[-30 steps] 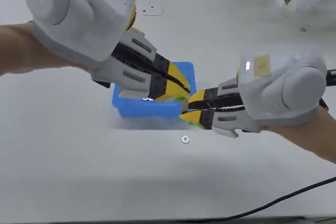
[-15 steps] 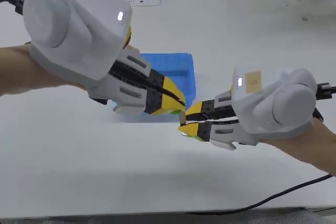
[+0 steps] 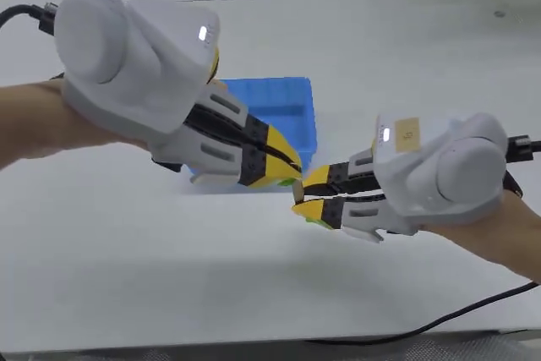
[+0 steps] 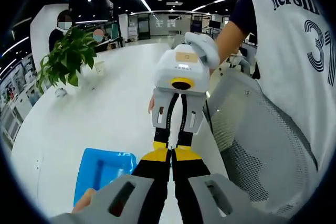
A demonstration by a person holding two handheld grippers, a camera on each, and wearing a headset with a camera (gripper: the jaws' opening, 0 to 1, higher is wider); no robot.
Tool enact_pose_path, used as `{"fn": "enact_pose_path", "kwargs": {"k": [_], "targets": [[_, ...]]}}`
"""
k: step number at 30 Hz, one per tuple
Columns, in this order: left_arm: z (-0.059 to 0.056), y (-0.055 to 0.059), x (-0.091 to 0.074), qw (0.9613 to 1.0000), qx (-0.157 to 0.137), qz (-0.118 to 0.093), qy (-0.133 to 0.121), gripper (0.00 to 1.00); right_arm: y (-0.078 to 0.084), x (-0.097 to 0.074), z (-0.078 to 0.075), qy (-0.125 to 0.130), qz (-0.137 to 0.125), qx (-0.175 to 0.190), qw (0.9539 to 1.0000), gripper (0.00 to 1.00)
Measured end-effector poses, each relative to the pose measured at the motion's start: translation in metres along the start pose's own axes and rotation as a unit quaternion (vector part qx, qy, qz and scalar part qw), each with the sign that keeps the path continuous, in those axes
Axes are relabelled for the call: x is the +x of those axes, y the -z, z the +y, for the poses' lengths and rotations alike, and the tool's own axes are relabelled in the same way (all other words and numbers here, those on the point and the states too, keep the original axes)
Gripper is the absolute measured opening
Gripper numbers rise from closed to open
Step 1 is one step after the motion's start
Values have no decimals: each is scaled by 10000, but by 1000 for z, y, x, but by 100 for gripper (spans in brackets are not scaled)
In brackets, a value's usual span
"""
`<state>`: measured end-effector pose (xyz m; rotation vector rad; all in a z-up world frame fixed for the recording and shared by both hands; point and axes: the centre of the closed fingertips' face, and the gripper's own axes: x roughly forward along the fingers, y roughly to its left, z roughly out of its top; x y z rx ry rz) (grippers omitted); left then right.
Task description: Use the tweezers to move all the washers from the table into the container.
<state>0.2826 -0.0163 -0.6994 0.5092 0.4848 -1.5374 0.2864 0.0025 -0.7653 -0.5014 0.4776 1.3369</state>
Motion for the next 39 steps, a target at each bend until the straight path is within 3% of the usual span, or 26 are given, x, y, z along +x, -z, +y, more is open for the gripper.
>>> {"fn": "enact_pose_path", "kwargs": {"k": [31,39], "targets": [[2,4,7,9998,-27,175,-1,5,9,10,-4,-78,51,29,10000,11],[0,2,11,9998,10,163,74,5,13,11,0,-90,265,-301,9992,14]]}}
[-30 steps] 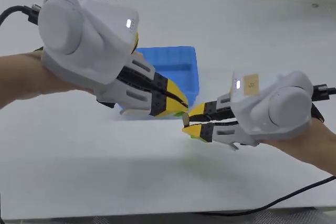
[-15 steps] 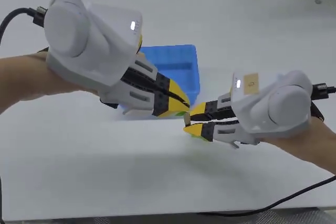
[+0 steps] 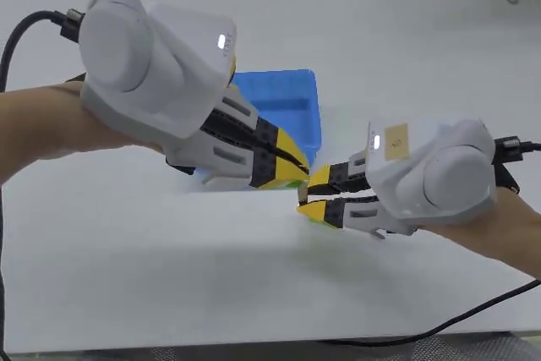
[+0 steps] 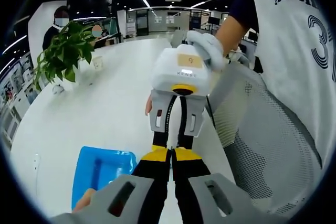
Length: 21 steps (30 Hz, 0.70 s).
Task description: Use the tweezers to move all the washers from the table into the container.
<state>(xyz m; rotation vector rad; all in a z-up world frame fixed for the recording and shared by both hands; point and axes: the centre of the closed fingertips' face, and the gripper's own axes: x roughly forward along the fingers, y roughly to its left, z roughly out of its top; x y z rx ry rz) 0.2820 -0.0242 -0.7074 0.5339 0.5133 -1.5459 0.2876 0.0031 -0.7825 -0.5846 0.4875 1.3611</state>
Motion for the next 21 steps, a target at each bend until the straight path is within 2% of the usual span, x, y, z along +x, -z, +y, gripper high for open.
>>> {"fn": "enact_pose_path", "kwargs": {"k": [5,13,21], "targets": [[2,1,-1,10000,-10,40,22,5,-2,0,-1,27,-24,-64,10000,15],[6,3,-1,10000,-53,56,27,5,-6,-1,-5,14,-162,144,9998,11],[5,1,2,9999,-88,45,61,5,-5,-2,-4,3,-138,234,9996,10]]}}
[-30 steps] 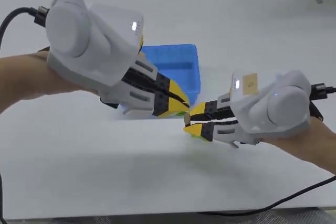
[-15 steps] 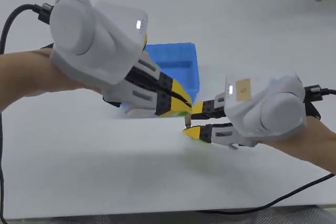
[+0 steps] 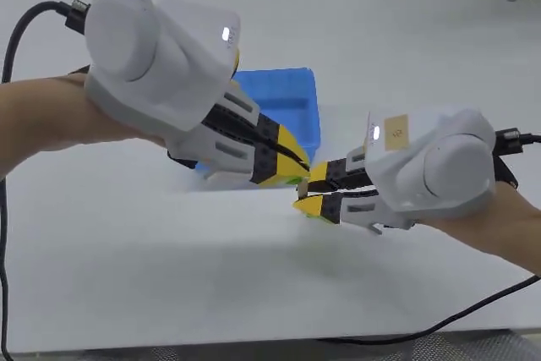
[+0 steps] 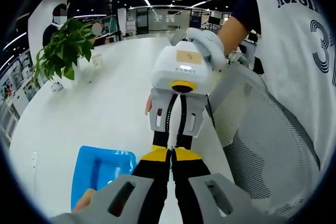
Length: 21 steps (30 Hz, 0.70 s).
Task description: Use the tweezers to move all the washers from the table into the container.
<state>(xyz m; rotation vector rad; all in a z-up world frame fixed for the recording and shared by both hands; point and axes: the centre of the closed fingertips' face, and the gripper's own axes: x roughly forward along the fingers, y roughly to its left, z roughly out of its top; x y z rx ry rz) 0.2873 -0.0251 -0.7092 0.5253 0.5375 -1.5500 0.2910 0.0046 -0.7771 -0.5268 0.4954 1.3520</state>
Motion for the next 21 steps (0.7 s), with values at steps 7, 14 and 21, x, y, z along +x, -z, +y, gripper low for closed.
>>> {"fn": "enact_pose_path", "kwargs": {"k": [7,14,21], "targets": [[-1,4,-4,9996,193,177,-46,5,-1,-1,0,75,34,-72,9999,10],[-3,1,-12,9995,243,195,-95,5,-10,-3,1,110,7,-185,9998,10],[-5,-9,-26,9991,338,162,-201,5,-26,-9,0,200,-88,-268,9994,10]]}}
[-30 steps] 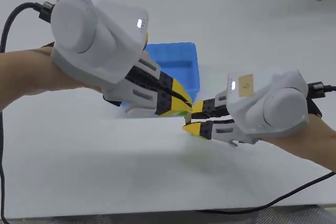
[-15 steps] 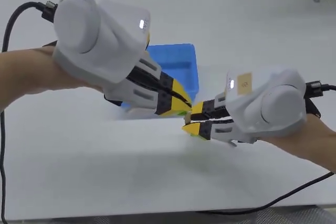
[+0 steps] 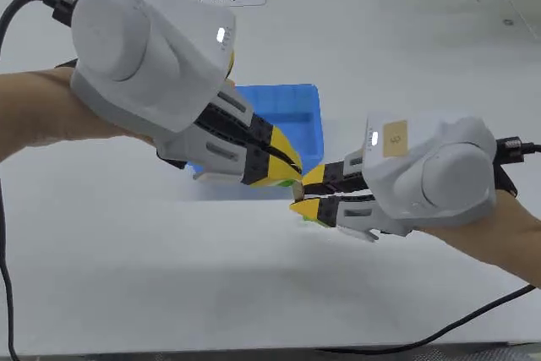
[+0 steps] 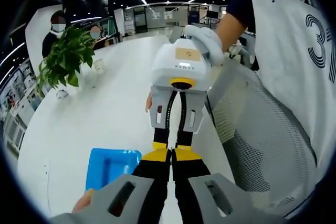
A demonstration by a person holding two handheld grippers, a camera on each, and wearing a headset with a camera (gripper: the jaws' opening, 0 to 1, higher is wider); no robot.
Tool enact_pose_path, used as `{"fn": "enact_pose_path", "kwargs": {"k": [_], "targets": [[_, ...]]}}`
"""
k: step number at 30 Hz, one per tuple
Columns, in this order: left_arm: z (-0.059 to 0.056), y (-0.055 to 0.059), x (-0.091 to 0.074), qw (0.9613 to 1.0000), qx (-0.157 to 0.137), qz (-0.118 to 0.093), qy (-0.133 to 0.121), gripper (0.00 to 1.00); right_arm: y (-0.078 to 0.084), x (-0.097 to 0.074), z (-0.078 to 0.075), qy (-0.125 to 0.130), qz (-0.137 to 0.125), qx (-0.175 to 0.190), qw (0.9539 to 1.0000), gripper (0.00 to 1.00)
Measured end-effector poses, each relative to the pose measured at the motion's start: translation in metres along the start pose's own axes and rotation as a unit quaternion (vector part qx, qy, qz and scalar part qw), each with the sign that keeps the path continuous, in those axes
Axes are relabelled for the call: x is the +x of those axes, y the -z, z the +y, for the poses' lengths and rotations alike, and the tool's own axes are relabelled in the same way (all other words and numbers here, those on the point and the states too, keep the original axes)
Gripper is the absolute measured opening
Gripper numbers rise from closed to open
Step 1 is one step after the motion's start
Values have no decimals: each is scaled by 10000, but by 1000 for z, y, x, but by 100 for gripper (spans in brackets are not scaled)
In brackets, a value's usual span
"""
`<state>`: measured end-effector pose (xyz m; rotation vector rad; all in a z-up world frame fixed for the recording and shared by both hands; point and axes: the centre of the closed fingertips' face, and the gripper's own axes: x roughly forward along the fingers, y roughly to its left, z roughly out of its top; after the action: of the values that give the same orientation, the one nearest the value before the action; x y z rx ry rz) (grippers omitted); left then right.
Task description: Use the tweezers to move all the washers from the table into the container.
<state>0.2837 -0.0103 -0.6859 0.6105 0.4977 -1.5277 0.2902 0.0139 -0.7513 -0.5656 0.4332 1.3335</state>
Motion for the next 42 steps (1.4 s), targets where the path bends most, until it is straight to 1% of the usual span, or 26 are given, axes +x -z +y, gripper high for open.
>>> {"fn": "enact_pose_path", "kwargs": {"k": [5,9,14,16,18,21,24,29,32,34,35,38,40,41,42], "targets": [[-2,-6,-12,9999,121,11,-36,5,-12,-3,-1,52,-60,-76,9999,10],[0,-12,-24,9997,182,-20,-141,5,-25,-6,-4,113,-133,-125,9998,10],[3,-15,-38,9993,250,-59,-255,5,-40,-8,-8,179,-185,-242,9994,10],[5,-18,-45,9990,282,-102,-326,5,-48,-8,-11,212,-219,-306,9991,10],[7,-18,-50,9987,318,-105,-377,5,-54,-8,-15,239,-249,-361,9988,10],[12,-21,-58,9981,401,-96,-457,5,-66,-8,-23,303,-298,-470,9980,10],[21,-24,-68,9973,448,-106,-574,5,-72,-6,-29,340,-320,-531,9975,10],[34,-21,-75,9966,456,-86,-679,5,-80,-1,-43,383,-342,-617,9968,10],[40,-20,-76,9964,473,-66,-694,5,-81,4,-50,399,-335,-637,9966,10],[47,-17,-75,9965,446,-62,-698,5,-79,8,-56,409,-303,-653,9966,10],[52,-12,-74,9966,412,-45,-706,5,-78,10,-58,402,-280,-636,9968,10],[65,-3,-71,9970,321,-47,-698,5,-73,16,-67,412,-208,-637,9969,10],[70,1,-69,9977,216,-41,-647,5,-69,21,-72,402,-180,-624,9971,10],[74,5,-67,9976,219,-12,-660,5,-68,24,-74,398,-161,-611,9972,10],[75,8,-65,9979,152,9,-634,5,-65,28,-77,378,-134,-580,9975,10]]}}
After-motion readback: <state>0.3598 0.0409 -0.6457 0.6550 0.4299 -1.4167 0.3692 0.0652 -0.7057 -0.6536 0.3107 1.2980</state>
